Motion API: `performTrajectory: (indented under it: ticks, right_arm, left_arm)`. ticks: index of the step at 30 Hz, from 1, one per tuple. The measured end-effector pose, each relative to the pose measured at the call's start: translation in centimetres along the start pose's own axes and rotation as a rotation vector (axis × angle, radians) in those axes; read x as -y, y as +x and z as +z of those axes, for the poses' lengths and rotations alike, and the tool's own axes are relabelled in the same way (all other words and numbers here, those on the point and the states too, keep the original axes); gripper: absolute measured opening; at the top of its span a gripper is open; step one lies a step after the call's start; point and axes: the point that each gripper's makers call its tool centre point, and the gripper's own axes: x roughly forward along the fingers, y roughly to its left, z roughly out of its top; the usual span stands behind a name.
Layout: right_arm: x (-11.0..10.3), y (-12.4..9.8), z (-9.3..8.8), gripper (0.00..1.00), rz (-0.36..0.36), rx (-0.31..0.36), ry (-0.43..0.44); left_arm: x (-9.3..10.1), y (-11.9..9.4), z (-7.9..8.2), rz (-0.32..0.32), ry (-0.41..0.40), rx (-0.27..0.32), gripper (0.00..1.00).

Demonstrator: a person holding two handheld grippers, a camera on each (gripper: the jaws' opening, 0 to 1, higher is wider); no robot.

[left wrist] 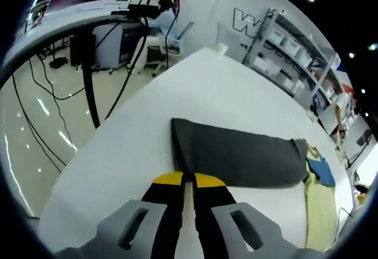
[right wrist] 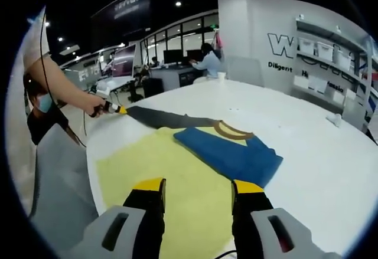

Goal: Fold the garment on the visible template until the final outline fits inside the template.

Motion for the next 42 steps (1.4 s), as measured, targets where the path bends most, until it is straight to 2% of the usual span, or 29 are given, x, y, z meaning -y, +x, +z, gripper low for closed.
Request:
performTrajectory:
  ticks: [8,14,21,36,38,42]
  right_arm:
    - [0.3,-0.4,0.0,0.39,-0.014,0.007,0.003]
    - [0.2,-0.5,0.0,0.39,-0.016,0.017,0.005]
    - [0.3,-0.5,0.1,0.39,-0.016,0.033,0.012]
    - [0.4,-0.5,0.1,0.39,-0.012,0.072,0.030]
    - [0.5,-0.5,0.1,0.40,-0.011,0.075,0.034]
    - [0.5,-0.5,0.0,0.41,-0.009,0.078,0.039]
  left_arm:
    - [0.2,-0.5,0.5,-0.013,-0.011,0.014,0.02]
    - [1.0,-1.2,2.4,-0.041,-0.002,0.060,0.02]
    - [3.2,-2.1,4.8,-0.092,0.028,0.115,0.01]
    - [10.9,-3.1,9.6,-0.249,0.128,0.196,0.01]
    - [11.8,-2.7,10.4,-0.276,0.142,0.206,0.01]
    - [14.8,-2.6,11.8,-0.335,0.177,0.226,0.01]
